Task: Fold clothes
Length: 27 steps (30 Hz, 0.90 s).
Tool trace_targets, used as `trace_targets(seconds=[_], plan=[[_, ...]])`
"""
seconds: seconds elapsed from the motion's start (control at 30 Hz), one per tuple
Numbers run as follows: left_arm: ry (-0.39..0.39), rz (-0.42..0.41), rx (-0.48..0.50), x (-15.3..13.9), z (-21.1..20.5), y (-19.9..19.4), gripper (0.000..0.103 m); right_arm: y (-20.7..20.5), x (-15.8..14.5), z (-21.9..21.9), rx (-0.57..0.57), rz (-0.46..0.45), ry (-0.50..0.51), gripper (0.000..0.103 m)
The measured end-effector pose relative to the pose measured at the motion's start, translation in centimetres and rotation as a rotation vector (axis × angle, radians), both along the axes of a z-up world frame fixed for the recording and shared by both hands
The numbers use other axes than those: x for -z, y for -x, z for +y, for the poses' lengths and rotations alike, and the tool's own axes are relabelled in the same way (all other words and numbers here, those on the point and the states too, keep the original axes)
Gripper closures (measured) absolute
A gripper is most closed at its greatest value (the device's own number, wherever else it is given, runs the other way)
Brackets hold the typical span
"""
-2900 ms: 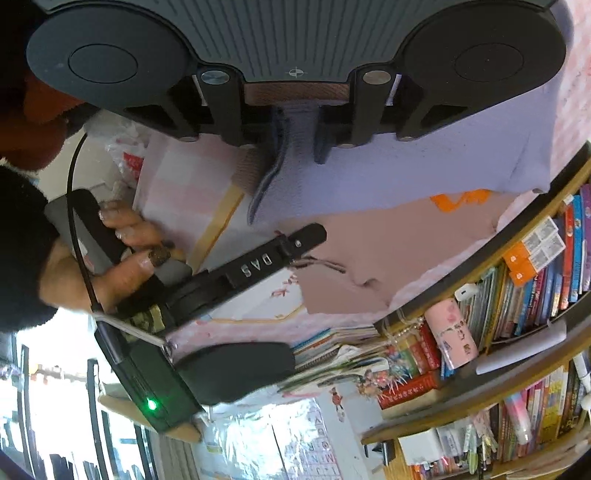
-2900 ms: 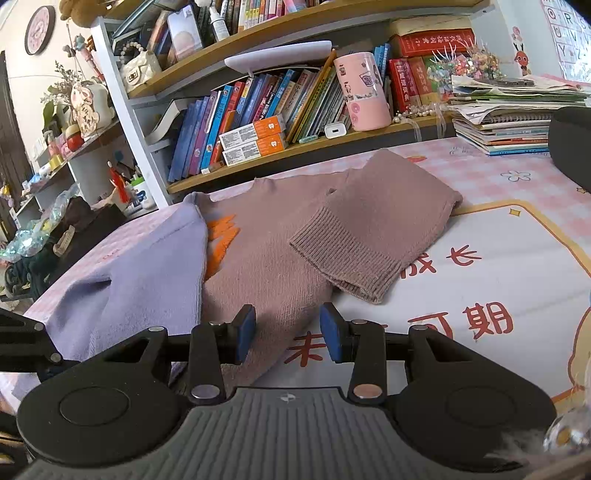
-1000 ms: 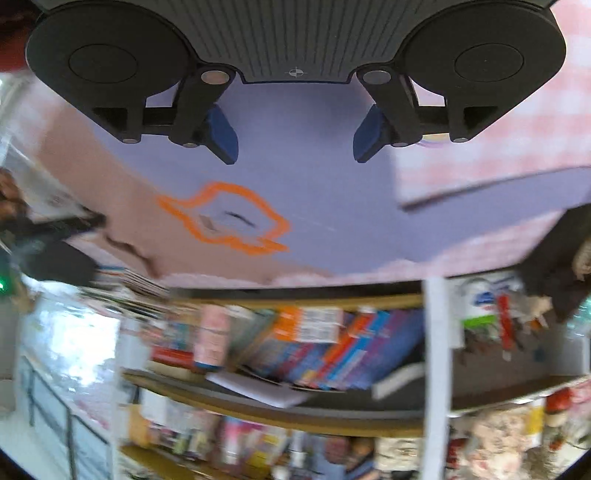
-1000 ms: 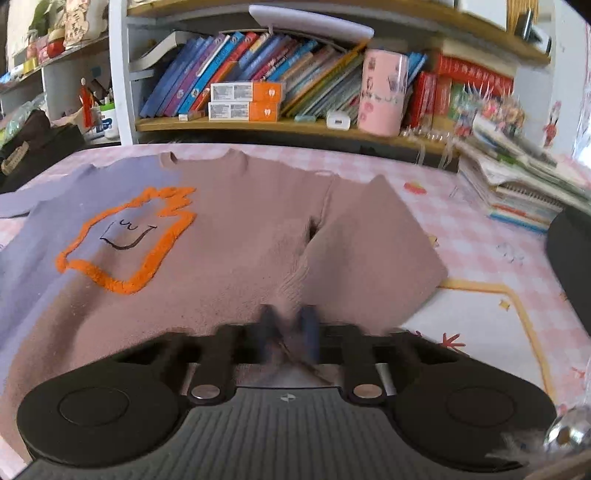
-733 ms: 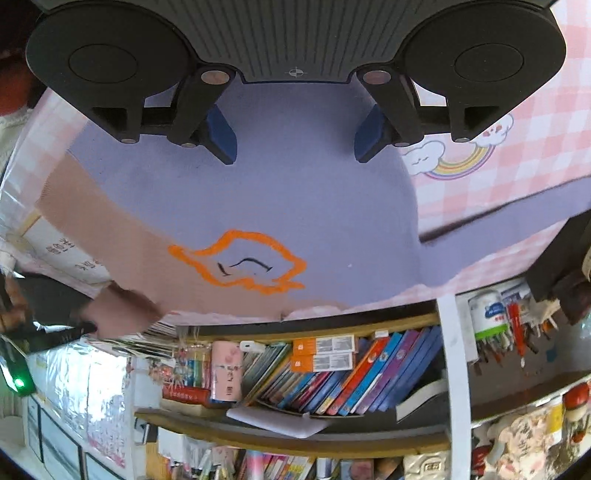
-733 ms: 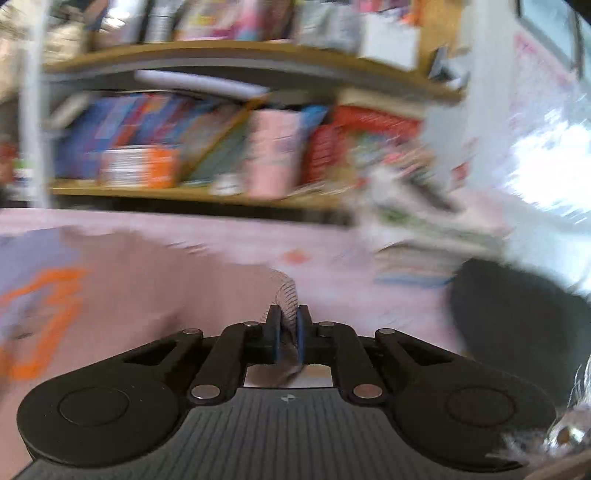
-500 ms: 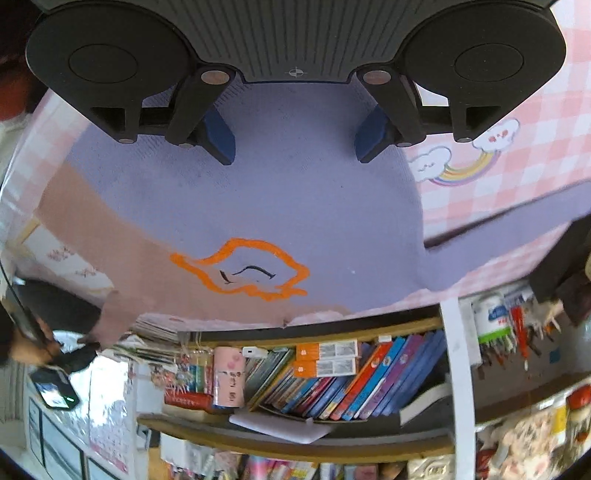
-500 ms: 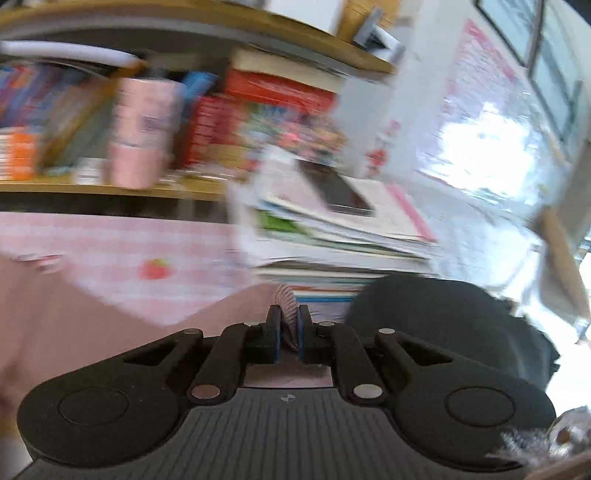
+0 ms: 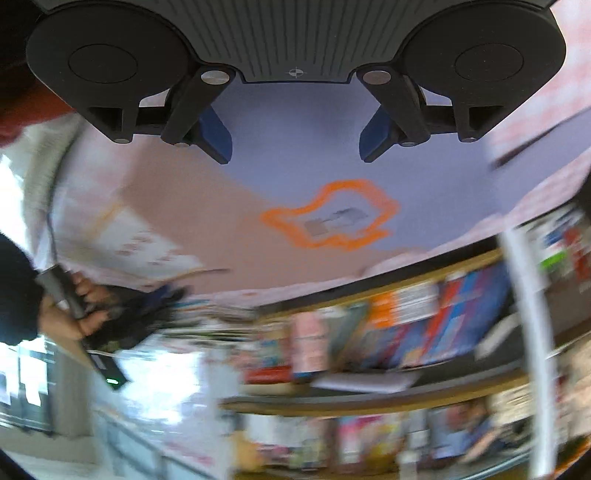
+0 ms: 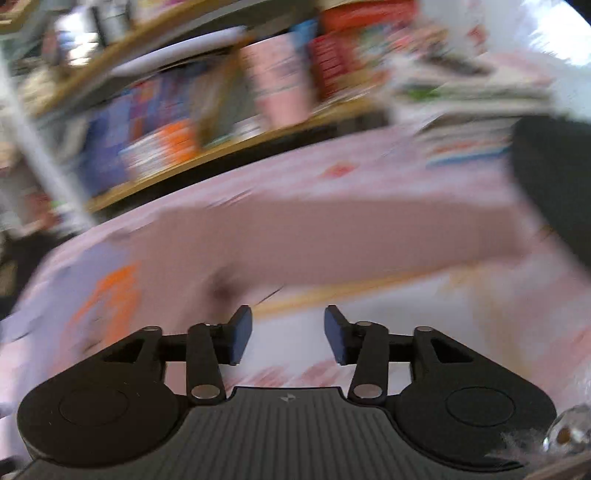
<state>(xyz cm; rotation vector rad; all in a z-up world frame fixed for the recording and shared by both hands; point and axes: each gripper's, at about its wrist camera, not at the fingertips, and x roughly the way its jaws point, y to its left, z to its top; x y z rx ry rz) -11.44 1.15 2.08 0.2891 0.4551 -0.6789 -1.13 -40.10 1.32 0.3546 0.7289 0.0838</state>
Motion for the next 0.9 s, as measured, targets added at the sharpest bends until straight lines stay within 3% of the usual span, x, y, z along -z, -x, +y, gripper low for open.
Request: trace_targets(seconds=[0.2, 0.27, 0.4, 0.53, 0.63, 0.77, 0.9], plan=[[-0.059, -0.015, 0.254, -0.2, -7.8, 2.5, 0.024, 2.1, 1.8, 3.0, -0.07, 0.014, -0.161, 0.059], [-0.118, -0.039, 0.313, 0.1, -9.9, 3.1, 0.024, 2.2, 2.0, 3.4, -0.084, 0.012, -0.206, 0.059], [-0.276, -0.113, 0.312, 1.5, -12.9, 3.0, 0.025, 1.8, 2.7, 4.0, -0.099, 0.048, -0.286, 0.057], [-0.426, -0.222, 0.281, 2.7, -14.8, 2.7, 0.025, 1.2, 2.1, 3.4, -0.095, 0.014, -0.385, 0.057], [-0.456, -0.251, 0.265, 2.6, -15.0, 2.2, 0.024, 0.5, 1.2, 3.7, -0.128, -0.017, -0.443, 0.057], [-0.487, -0.277, 0.26, 2.6, -15.5, 2.0, 0.023, 0.1, 0.5, 4.2, -0.128, -0.037, -0.411, 0.057], [-0.543, -0.362, 0.289, 3.4, -17.3, 2.5, 0.023, 0.9, 0.6, 3.3, -0.086, -0.066, -0.429, 0.057]])
